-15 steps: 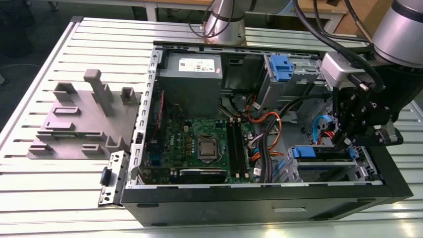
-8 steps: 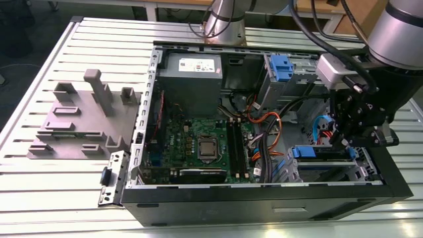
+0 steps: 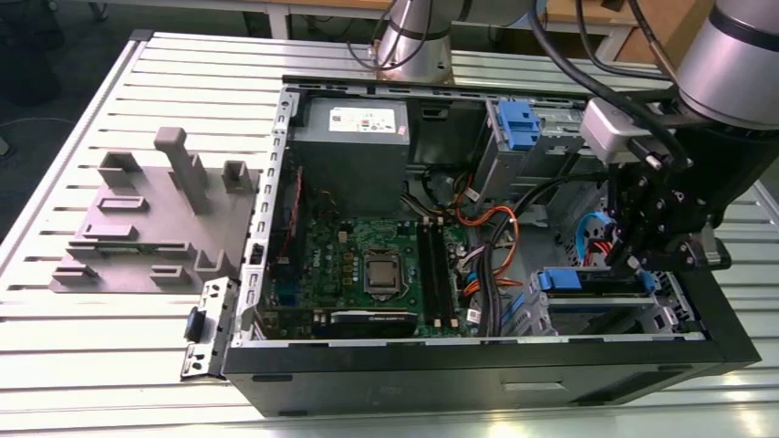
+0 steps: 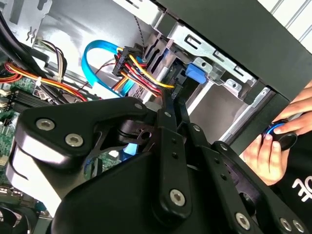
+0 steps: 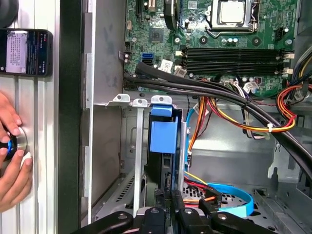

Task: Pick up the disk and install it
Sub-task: 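Insert the first disk wire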

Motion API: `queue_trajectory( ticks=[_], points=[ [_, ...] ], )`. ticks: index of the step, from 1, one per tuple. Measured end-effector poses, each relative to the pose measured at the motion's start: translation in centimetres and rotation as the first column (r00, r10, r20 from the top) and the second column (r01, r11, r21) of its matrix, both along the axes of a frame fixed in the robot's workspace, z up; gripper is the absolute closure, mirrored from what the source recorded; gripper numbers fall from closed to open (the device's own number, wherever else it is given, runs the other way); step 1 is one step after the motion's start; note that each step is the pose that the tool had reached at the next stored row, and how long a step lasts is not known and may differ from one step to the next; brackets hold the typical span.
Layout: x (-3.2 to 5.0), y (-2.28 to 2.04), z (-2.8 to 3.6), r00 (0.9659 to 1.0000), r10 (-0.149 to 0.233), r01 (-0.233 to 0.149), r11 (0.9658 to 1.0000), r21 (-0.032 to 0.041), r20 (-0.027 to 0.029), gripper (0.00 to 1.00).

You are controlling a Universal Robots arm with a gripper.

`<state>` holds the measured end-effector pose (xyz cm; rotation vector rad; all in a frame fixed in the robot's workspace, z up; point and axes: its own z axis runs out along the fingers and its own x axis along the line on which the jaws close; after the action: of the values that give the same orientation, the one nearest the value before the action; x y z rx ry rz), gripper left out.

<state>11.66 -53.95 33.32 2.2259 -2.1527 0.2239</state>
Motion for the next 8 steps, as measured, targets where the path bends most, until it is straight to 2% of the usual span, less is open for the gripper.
queue_trajectory(
  ticks=[5, 8],
  points=[
    [0.0, -0.02, -0.11, 1.0, 0.0, 0.0, 1.0, 0.0088, 0.0, 0.83],
    [0.0, -0.04, -0.17, 1.0, 0.0, 0.0, 1.0, 0.0096, 0.0, 0.83]
  ],
)
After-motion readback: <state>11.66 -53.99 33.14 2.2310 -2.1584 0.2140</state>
